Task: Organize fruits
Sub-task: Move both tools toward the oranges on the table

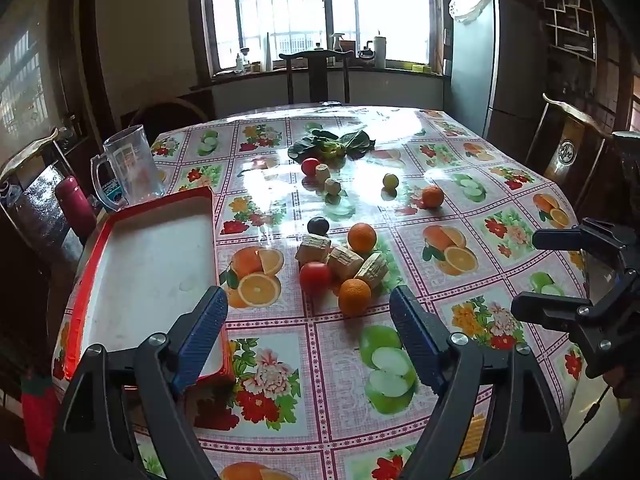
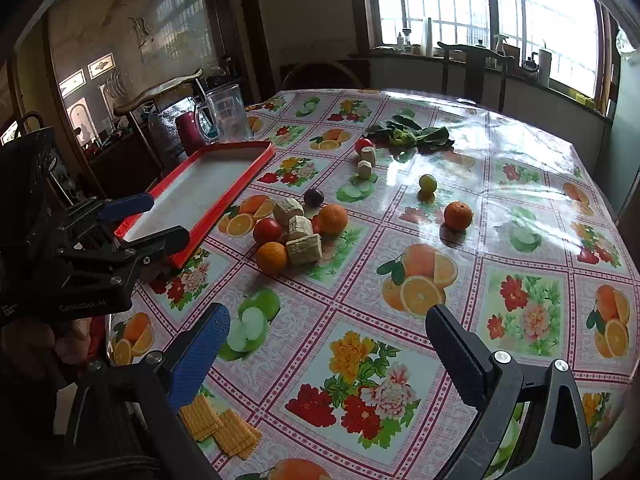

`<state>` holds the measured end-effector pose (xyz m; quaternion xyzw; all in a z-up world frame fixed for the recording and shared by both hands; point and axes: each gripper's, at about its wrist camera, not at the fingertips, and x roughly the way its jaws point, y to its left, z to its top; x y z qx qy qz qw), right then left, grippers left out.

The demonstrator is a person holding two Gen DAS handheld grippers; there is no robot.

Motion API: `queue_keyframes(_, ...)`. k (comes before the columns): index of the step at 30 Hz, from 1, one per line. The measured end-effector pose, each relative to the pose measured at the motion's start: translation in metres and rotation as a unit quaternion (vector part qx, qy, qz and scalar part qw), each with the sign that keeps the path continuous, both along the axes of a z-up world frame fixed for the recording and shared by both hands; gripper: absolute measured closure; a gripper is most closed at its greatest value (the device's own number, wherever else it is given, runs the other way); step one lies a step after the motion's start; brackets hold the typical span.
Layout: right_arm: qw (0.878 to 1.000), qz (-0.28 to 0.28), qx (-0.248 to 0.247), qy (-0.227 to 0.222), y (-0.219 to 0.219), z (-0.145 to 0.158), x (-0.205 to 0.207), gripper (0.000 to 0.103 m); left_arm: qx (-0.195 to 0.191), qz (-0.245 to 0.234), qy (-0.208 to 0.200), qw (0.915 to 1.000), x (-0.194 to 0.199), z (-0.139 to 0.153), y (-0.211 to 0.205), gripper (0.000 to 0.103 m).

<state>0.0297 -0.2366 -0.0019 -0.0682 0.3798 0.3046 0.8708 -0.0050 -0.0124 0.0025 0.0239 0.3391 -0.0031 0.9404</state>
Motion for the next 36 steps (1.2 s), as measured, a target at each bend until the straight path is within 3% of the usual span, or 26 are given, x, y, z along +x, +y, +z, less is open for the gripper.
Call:
queue_keyframes(14, 1.0, -0.002, 0.006, 0.006, -0.005, -0.003, 0.001, 0.004, -0.012, -0.005, 0.005, 0.9999, -0.003, -0.003, 0.002, 0.019)
queue_keyframes(20, 1.0, -0.006, 0.006, 0.011, -0.008, -0.009, 0.004, 0.004, -0.036, -0.017, 0.023, 0.9989, -0.001, -0.01, 0.007, 0.019)
queue_keyframes(36, 0.999, -0.018, 0.007, 0.03, -0.014, -0.025, 0.023, 0.004, -0.051, -0.031, 0.059, 0.9965, 0.014, -0.03, 0.002, 0.019)
